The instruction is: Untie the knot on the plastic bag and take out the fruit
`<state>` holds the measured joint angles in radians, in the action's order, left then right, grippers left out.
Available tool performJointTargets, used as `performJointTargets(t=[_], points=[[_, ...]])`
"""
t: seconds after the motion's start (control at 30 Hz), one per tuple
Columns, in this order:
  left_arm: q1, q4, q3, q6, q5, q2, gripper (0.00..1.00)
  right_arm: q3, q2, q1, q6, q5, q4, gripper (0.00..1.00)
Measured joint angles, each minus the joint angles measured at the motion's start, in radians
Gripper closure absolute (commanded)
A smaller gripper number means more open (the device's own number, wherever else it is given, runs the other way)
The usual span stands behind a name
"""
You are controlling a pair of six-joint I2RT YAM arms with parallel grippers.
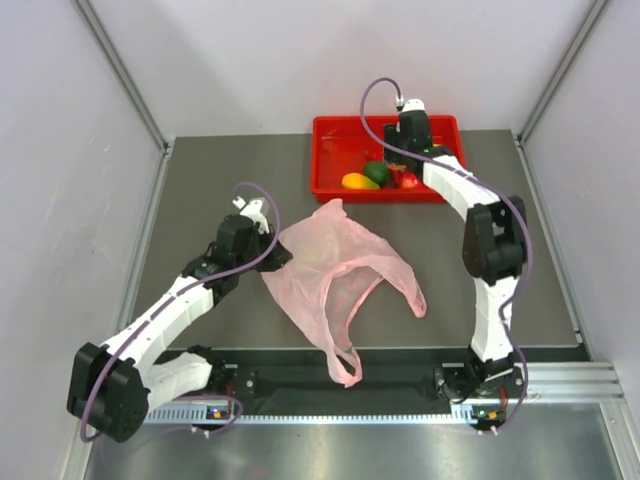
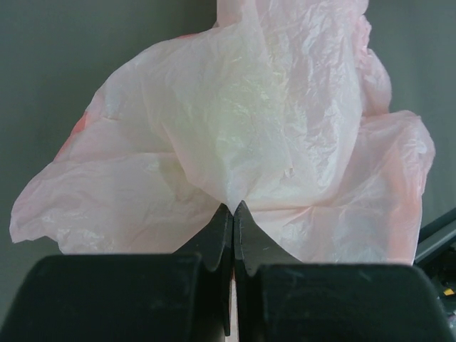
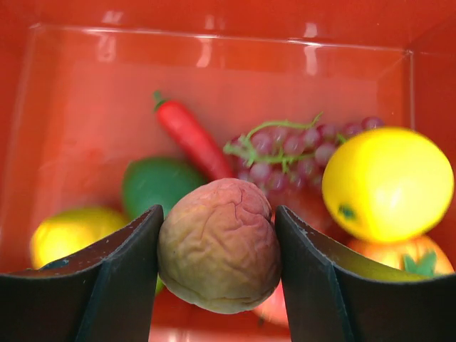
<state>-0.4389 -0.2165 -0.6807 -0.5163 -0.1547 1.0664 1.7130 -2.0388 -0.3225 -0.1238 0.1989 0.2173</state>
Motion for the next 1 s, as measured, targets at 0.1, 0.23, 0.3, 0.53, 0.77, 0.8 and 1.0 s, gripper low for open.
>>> performJointTargets(t=[0.1, 0.23, 0.3, 0.53, 0.77, 0.8, 1.0], points=[[0.0, -0.002, -0.023, 0.004, -0.032, -0.004, 1.0, 0.119, -0.116, 0.026, -0.016, 0.008, 0.026, 0.51], [0.0, -0.002, -0.087, 0.013, -0.071, -0.009, 1.0, 0.272, -0.221, 0.043, -0.024, 0.01, 0.078, 0.15], [0.0, -0.002, -0.129, 0.018, -0.09, -0.011, 1.0, 0.309, -0.24, 0.047, -0.027, 0.01, 0.09, 0.01], [0.0, -0.002, -0.257, 0.044, -0.153, -0.029, 1.0, 0.232, -0.177, 0.05, -0.025, -0.006, 0.087, 0.0], [0.0, -0.002, -0.299, 0.048, -0.221, -0.057, 1.0, -0.056, 0.114, 0.05, -0.026, -0.06, 0.045, 0.0], [0.0, -0.002, -0.299, 0.048, -0.227, -0.063, 1.0, -0.109, 0.177, 0.05, -0.026, -0.072, 0.045, 0.0], [0.0, -0.003, -0.225, 0.051, -0.23, -0.125, 1.0, -0.337, 0.492, 0.019, -0.013, -0.152, 0.025, 0.0]])
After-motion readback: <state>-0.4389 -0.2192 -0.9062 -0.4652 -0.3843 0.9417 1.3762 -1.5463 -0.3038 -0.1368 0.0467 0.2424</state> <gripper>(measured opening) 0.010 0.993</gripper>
